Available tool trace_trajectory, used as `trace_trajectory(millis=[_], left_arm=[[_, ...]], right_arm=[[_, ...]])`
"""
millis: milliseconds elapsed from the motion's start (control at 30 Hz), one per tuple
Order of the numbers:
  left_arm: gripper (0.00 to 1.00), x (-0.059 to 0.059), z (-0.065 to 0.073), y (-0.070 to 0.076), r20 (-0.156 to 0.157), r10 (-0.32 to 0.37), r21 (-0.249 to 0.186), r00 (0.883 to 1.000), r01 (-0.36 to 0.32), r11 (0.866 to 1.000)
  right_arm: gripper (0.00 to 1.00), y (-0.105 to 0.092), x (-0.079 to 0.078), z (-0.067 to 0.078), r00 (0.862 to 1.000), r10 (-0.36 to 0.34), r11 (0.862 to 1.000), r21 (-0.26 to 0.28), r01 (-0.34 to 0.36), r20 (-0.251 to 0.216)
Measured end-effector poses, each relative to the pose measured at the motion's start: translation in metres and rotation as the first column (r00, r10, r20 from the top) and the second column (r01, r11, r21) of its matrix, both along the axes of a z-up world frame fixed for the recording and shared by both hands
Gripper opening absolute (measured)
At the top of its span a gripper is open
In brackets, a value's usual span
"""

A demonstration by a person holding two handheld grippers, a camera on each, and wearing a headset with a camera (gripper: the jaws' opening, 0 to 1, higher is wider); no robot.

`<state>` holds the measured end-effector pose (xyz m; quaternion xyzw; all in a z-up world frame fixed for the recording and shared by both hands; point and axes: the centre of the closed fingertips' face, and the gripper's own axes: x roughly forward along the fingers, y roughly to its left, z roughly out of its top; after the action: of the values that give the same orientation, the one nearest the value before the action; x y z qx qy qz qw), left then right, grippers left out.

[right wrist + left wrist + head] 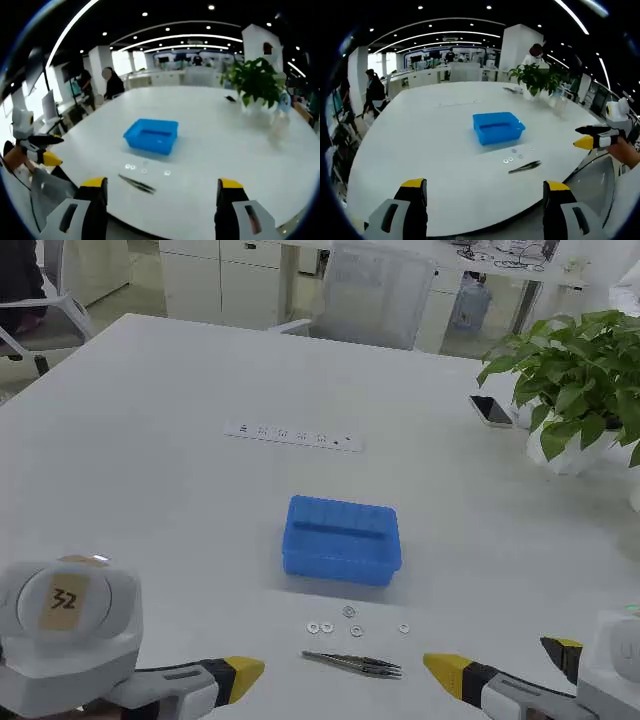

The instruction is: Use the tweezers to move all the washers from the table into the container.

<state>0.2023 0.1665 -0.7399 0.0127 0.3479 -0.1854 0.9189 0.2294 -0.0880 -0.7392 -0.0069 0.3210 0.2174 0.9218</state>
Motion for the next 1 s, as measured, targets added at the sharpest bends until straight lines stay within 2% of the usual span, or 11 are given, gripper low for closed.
trace_trajectory(millis=[300, 567, 800, 1000], left_arm=[[0.99, 0.0018, -0.0037, 0.0000, -0.007, -0.030, 0.038, 1.000, 0.030, 0.999], [0.99, -0.0002, -0.0053, 0.0019, -0.015, -0.029, 0.027, 0.999, 0.030, 0.999], [0.99, 0.0027, -0.0012, 0.0003, 0.005, -0.031, 0.016, 1.000, 0.031, 0.999], [0.96, 0.0041, -0.0017, 0.0018, 0.003, -0.024, 0.011, 1.000, 0.024, 1.000]], right_arm=[[0.84, -0.0023, 0.0015, -0.0004, 1.000, -0.013, 1.000, -0.003, 0.013, -0.001], [0.84, 0.0018, -0.0001, -0.0018, 1.000, -0.003, 1.000, -0.008, 0.003, -0.006], [0.83, 0.0044, -0.0007, -0.0044, 1.000, 0.012, 0.999, -0.030, -0.012, -0.010], [0.83, 0.0040, 0.0009, -0.0037, 1.000, 0.013, 0.999, -0.034, -0.013, -0.007]])
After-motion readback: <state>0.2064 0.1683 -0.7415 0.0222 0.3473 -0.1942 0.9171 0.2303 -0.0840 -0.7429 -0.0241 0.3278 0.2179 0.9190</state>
